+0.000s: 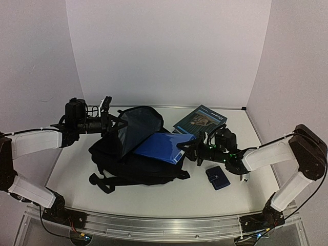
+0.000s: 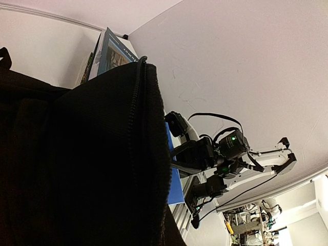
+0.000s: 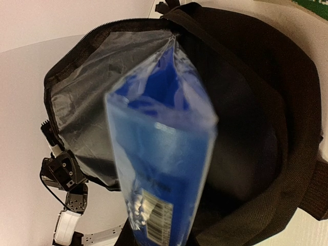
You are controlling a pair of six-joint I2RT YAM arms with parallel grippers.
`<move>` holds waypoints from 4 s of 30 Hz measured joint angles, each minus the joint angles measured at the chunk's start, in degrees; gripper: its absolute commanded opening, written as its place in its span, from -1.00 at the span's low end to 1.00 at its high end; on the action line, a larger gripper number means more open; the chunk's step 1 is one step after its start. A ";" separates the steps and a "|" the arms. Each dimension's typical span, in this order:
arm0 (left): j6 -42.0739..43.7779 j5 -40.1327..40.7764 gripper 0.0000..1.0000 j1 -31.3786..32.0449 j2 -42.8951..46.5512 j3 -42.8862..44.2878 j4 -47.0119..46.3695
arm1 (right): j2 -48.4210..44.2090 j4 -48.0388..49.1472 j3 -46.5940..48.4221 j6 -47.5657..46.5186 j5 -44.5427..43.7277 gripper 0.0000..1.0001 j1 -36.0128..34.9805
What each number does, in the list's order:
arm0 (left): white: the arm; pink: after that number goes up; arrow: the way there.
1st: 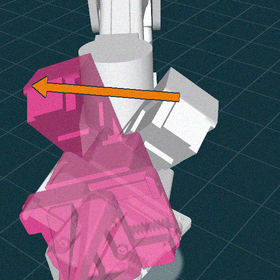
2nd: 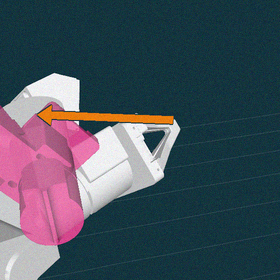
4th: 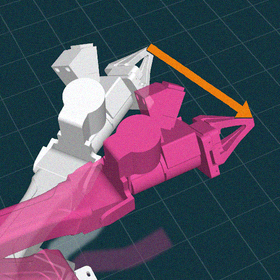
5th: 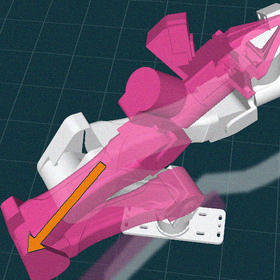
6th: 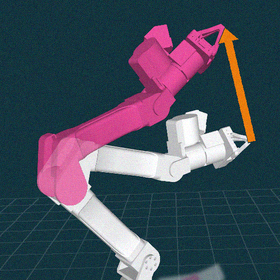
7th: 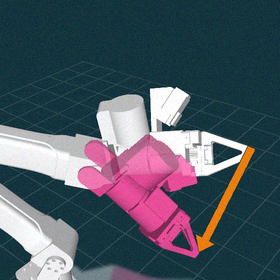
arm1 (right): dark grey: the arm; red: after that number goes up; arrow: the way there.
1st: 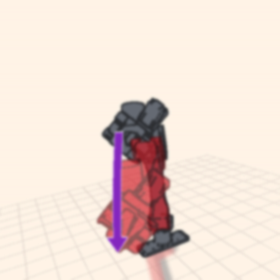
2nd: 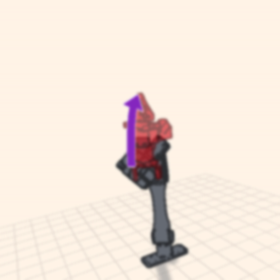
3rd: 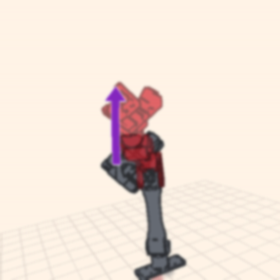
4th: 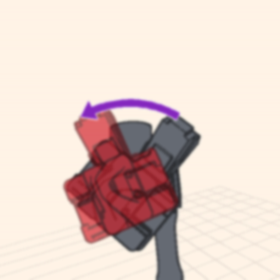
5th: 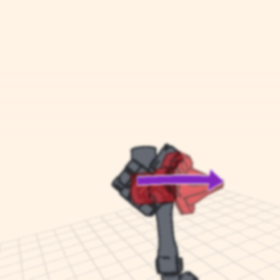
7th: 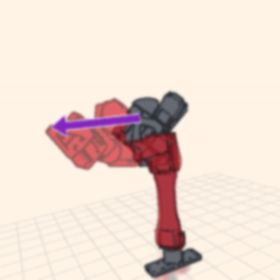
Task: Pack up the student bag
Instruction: Place the files in the student bag.
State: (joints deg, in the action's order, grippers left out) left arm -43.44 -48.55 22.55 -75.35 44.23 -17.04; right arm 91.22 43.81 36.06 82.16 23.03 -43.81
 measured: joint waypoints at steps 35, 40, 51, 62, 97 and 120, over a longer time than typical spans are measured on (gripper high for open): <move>-7.57 2.80 -1.00 10.15 -11.50 1.21 -14.93 | 32.29 -5.20 28.29 -8.95 -4.75 -0.24 -3.56; -6.95 5.56 -1.00 10.21 -11.11 1.12 -13.58 | 32.20 -10.24 28.69 -12.07 -7.04 0.12 -3.76; -4.00 24.77 -1.00 10.36 -4.98 1.18 6.74 | 25.96 -29.05 31.60 -21.30 -18.32 0.34 -4.11; -8.36 39.88 -1.00 10.36 0.65 -3.92 17.83 | 25.98 -34.21 33.45 -23.85 -20.42 0.02 -4.13; -13.65 43.85 -0.82 7.20 0.86 -10.03 22.96 | 33.95 -35.50 44.49 -30.60 -18.63 -0.20 -6.08; -6.09 37.72 0.90 2.84 7.94 -10.55 27.72 | -3.42 -42.87 24.42 -36.31 -25.05 0.97 1.80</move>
State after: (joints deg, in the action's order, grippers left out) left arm -49.53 -10.83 25.39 -67.41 33.68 10.68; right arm 87.80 0.93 60.48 45.84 -2.02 -42.01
